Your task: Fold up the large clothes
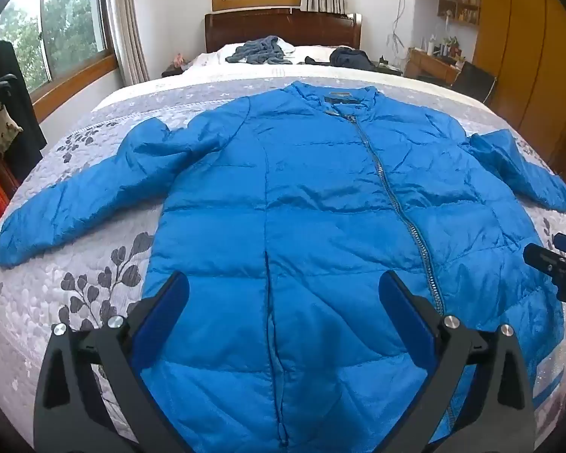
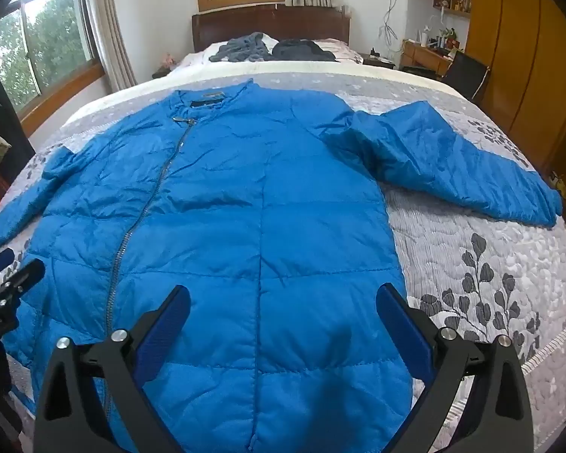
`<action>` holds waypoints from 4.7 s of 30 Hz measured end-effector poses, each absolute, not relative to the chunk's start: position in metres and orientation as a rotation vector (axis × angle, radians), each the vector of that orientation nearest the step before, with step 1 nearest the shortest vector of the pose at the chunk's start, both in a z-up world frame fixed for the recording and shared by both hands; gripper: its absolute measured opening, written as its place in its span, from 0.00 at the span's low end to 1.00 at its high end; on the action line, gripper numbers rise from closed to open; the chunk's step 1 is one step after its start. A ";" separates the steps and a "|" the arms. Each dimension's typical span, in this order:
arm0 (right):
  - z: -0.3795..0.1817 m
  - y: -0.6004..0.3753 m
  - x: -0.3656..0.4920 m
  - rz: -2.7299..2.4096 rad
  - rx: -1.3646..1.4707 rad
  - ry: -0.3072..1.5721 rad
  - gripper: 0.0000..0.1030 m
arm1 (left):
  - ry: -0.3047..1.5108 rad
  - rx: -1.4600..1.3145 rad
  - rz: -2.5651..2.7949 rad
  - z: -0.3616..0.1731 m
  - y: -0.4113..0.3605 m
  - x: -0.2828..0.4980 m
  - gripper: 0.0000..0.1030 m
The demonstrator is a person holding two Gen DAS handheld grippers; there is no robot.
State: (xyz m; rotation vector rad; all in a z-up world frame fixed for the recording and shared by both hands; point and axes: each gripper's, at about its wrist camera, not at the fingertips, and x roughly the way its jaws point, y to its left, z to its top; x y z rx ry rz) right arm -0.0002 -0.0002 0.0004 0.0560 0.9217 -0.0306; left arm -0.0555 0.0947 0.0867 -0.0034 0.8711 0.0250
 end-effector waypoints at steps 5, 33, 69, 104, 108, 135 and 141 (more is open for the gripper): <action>0.003 0.002 0.000 -0.033 0.058 0.923 0.96 | 0.849 -0.007 0.036 0.090 0.094 -0.058 0.97; 0.000 -0.001 0.002 -0.037 0.054 0.915 0.96 | 0.841 -0.033 0.053 0.088 0.098 -0.059 0.97; 0.003 -0.003 0.001 -0.037 0.059 0.902 0.96 | 0.831 -0.020 0.065 0.092 0.095 -0.062 0.97; 0.010 -0.065 0.007 -0.059 0.181 0.857 0.96 | 0.877 -0.116 -0.069 0.091 0.086 -0.040 0.97; 0.010 -0.152 0.023 -0.205 0.277 0.893 0.96 | 0.885 -0.075 -0.071 0.097 0.066 -0.018 0.97; -0.042 -0.455 0.090 -0.517 0.681 0.930 0.44 | 0.935 -0.144 -0.119 0.080 -0.009 0.083 0.97; -0.028 -0.467 0.072 -0.448 0.741 0.886 0.12 | 0.921 -0.141 -0.123 0.084 0.000 0.075 0.97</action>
